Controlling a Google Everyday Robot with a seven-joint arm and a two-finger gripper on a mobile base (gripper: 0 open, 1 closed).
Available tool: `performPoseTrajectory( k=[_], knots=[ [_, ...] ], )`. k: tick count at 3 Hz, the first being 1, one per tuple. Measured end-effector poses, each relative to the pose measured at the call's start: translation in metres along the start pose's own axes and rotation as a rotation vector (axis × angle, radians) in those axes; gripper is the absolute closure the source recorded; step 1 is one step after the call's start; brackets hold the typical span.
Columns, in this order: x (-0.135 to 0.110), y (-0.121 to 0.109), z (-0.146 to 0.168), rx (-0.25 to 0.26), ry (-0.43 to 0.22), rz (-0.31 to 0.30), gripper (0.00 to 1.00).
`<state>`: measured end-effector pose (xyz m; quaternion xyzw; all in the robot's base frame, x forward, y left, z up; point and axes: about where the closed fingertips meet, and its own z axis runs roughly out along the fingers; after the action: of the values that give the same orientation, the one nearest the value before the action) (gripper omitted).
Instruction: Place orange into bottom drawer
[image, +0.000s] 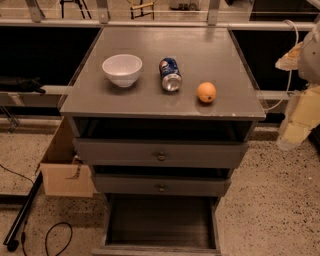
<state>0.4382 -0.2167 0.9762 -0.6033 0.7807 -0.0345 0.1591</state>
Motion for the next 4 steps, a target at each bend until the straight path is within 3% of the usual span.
performPoseTrajectory(
  k=[1, 2, 3, 4],
  knots=[
    [0.000, -0.001, 0.000, 0.006, -0.002, -0.001, 0.00],
    [-0.002, -0.024, 0.006, -0.012, -0.102, 0.010, 0.00],
    [-0.009, -0.091, 0.024, -0.035, -0.254, 0.069, 0.00],
    [-0.013, -0.133, 0.051, -0.092, -0.400, 0.123, 0.00]
  ],
)
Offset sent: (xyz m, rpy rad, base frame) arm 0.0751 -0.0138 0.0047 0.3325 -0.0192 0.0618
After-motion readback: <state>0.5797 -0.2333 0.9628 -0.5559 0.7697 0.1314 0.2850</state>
